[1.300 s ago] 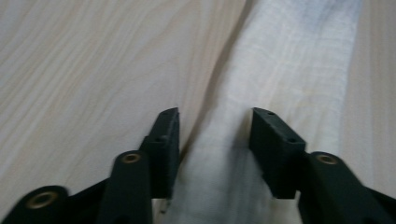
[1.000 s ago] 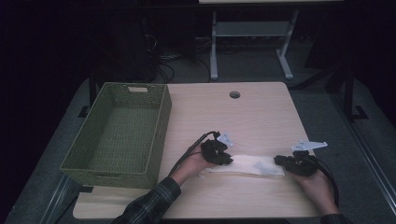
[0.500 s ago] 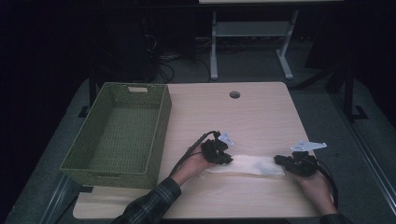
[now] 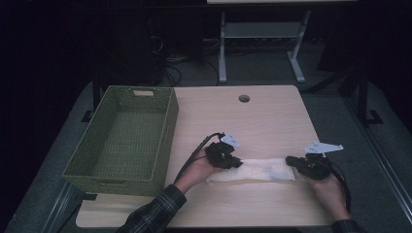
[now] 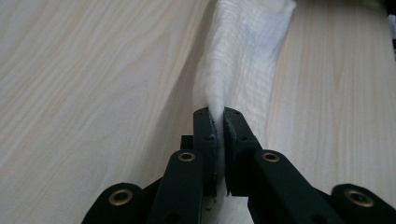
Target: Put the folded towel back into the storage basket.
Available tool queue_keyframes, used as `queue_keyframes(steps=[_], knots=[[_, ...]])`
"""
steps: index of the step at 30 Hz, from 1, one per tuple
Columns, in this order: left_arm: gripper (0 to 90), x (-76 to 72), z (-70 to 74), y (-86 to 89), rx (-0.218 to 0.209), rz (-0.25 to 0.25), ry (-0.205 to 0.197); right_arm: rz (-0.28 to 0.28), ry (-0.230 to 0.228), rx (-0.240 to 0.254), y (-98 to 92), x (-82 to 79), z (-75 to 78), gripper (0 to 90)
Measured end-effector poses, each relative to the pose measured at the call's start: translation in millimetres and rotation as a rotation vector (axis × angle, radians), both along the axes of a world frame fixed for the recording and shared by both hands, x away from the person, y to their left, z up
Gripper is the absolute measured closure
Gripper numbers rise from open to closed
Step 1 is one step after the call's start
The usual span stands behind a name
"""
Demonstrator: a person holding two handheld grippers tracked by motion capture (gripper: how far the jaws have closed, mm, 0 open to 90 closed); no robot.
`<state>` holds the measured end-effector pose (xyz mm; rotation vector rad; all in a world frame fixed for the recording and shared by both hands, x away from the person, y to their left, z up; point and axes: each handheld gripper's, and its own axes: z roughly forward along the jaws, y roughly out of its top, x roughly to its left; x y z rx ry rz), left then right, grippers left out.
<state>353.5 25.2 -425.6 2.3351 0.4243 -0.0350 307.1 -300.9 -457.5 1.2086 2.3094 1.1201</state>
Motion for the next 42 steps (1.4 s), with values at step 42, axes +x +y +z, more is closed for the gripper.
queue_keyframes(steps=[42], knots=[[84.9,6.5,106.6,87.4,-0.142,0.177,-0.144,0.109,-0.222,0.045,68.2,64.4,110.4,84.7]])
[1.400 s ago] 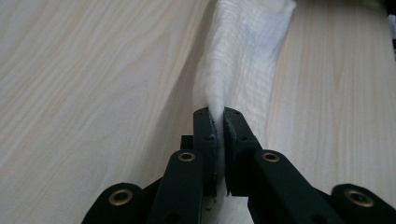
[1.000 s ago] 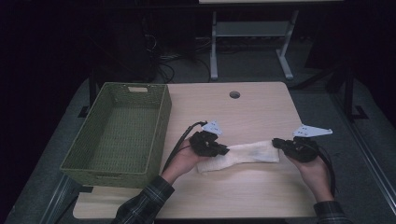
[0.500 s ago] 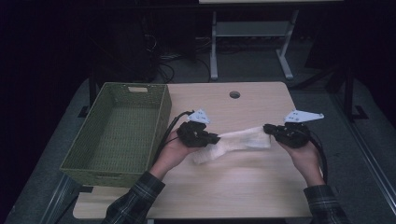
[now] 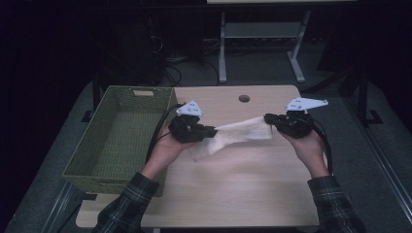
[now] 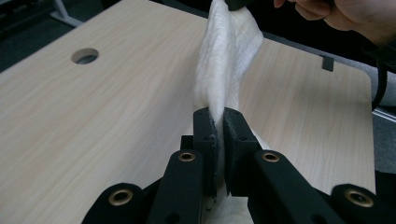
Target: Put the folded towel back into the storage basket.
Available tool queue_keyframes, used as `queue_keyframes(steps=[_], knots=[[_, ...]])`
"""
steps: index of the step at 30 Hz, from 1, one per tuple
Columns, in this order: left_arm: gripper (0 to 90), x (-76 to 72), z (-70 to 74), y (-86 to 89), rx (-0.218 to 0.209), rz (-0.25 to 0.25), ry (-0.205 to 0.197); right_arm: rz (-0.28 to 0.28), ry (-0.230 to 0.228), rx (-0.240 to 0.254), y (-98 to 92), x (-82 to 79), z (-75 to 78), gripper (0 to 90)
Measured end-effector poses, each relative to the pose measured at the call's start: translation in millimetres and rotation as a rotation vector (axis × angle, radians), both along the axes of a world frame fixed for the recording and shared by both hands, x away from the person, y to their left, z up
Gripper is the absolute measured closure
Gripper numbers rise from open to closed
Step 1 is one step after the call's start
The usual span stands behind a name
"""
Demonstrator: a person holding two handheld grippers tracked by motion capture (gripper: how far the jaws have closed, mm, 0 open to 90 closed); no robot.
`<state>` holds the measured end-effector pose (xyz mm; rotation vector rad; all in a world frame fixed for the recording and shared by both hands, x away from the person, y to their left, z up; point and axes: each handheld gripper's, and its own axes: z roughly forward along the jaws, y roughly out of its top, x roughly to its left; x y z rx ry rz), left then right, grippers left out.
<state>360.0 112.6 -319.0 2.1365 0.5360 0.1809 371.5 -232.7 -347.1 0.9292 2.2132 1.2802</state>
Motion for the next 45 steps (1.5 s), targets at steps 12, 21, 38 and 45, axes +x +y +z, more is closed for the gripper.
queue_keyframes(steps=[12,21,38,45], knots=[[84.9,1.8,32.3,36.4,-0.006,0.061,-0.061,0.049,-0.028,0.005,38.9,22.6,22.8,84.7],[84.9,-1.3,40.7,69.2,-0.014,0.112,-0.072,0.108,-0.047,0.008,74.9,36.9,38.7,84.7],[84.9,-18.6,50.9,146.7,-0.004,0.232,-0.099,0.222,-0.059,0.001,150.4,55.1,57.7,84.7],[84.9,-25.8,45.7,179.6,0.008,0.286,-0.094,0.281,-0.055,-0.016,193.0,63.5,55.5,84.7]])
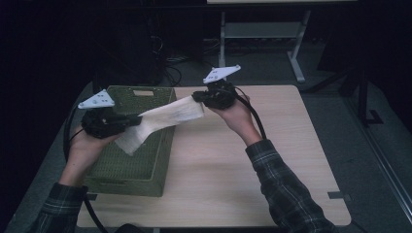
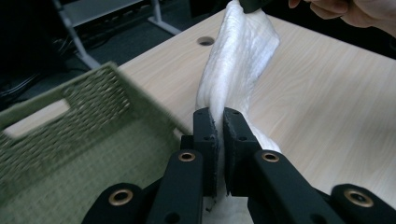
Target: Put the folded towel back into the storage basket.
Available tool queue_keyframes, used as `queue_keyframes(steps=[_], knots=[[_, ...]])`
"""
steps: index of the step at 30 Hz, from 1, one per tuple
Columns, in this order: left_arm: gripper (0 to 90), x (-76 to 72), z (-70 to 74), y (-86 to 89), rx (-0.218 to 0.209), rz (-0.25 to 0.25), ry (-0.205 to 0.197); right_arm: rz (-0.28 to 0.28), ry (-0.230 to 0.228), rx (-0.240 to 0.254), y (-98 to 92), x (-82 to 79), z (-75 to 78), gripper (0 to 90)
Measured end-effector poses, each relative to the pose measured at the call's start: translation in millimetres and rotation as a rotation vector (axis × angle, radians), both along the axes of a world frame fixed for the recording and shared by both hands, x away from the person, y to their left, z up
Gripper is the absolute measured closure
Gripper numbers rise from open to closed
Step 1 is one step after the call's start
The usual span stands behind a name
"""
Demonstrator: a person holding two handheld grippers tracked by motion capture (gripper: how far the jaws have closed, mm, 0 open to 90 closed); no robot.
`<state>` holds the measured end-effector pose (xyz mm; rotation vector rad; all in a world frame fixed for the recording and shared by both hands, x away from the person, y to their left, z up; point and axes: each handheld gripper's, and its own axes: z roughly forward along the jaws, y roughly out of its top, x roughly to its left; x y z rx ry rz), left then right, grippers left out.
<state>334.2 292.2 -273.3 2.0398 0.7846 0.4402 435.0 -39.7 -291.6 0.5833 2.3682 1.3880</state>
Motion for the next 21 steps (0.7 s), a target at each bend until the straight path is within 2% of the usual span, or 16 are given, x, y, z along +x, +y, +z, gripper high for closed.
queue_keyframes(steps=[4,5,6,8,10,12,13,14,16,20,21], knots=[[84.9,-4.7,-8.3,21.9,-0.007,0.034,0.015,0.022,0.013,-0.01,20.4,3.8,-4.8,84.7],[84.9,-4.7,-8.3,21.9,-0.007,0.034,0.015,0.022,0.013,-0.01,20.4,3.8,-4.8,84.7],[84.9,-5.9,-10.7,27.5,-0.008,0.044,0.02,0.035,0.021,-0.017,32.5,6.2,-8.2,84.7],[84.9,-8.0,-15.0,36.0,-0.012,0.057,0.028,0.041,0.02,-0.023,36.4,7.2,-9.2,84.7],[84.9,-9.9,-19.7,44.6,-0.014,0.069,0.034,0.061,0.029,-0.032,52.8,10.4,-13.4,84.7],[84.9,-12.8,-25.9,56.0,-0.02,0.084,0.044,0.071,0.031,-0.039,61.6,11.5,-15.5,84.7],[84.9,-12.8,-25.9,56.0,-0.02,0.084,0.044,0.071,0.031,-0.039,61.6,11.5,-15.5,84.7],[84.9,-14.8,-29.9,64.5,-0.022,0.095,0.051,0.079,0.038,-0.039,71.4,12.2,-17.4,84.8],[84.9,-16.0,-32.7,69.8,-0.023,0.101,0.055,0.087,0.036,-0.04,76.0,12.8,-18.4,84.8],[84.9,-20.5,-44.2,88.6,-0.014,0.125,0.079,0.11,0.051,-0.049,99.5,13.6,-24.7,84.8],[84.9,-20.5,-44.2,88.6,-0.014,0.125,0.079,0.118,0.054,-0.054,103.9,14.3,-26.7,84.8]])
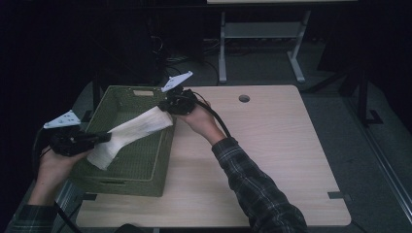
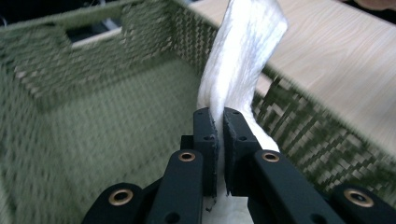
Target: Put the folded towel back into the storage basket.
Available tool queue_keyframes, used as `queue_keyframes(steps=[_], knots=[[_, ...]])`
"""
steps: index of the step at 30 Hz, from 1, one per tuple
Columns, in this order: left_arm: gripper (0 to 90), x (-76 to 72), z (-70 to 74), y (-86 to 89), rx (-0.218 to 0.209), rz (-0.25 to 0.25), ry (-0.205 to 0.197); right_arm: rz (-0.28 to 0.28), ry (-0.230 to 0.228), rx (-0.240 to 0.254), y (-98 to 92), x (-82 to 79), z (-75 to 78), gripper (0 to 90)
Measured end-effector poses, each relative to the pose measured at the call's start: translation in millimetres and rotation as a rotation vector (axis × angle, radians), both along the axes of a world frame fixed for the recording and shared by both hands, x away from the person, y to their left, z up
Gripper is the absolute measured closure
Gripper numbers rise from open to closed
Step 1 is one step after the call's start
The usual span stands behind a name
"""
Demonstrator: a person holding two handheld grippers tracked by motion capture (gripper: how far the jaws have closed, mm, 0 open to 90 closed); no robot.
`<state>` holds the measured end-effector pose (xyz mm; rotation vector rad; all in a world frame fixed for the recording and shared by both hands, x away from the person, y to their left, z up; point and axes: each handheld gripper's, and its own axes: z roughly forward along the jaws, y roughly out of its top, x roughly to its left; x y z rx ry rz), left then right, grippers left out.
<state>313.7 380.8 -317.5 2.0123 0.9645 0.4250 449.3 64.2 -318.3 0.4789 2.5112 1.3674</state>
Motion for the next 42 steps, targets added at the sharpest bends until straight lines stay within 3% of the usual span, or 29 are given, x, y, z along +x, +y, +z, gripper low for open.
queue_keyframes(steps=[7,14,17,24,32,37,38,42], knots=[[84.8,-1.8,-19.5,25.4,-0.007,0.037,0.033,0.027,0.017,-0.023,26.8,3.6,-12.4,84.8],[83.8,-2.2,-28.7,33.0,0.003,0.056,0.052,0.045,0.024,-0.039,41.5,6.6,-19.1,84.8],[71.9,-1.9,-34.0,39.1,-0.003,0.098,0.042,0.047,0.04,-0.047,47.9,8.4,-25.4,84.8],[62.9,-4.5,-36.4,43.2,-0.012,0.113,0.026,0.05,0.05,-0.086,58.9,14.9,-39.5,84.8],[54.2,-5.7,-33.4,40.6,-0.022,0.107,0.011,0.022,0.045,-0.105,63.7,26.8,-36.3,84.8],[53.0,-6.3,-31.4,37.4,-0.042,0.108,0.001,-0.018,0.05,-0.105,63.2,43.3,-34.0,84.7],[53.0,-6.4,-31.2,36.7,-0.044,0.107,0.0,-0.054,0.049,-0.089,62.9,49.0,-33.0,81.7],[52.6,-6.1,-30.8,33.2,-0.044,0.099,-0.005,-0.093,0.036,-0.07,59.8,51.7,-28.2,65.1]])
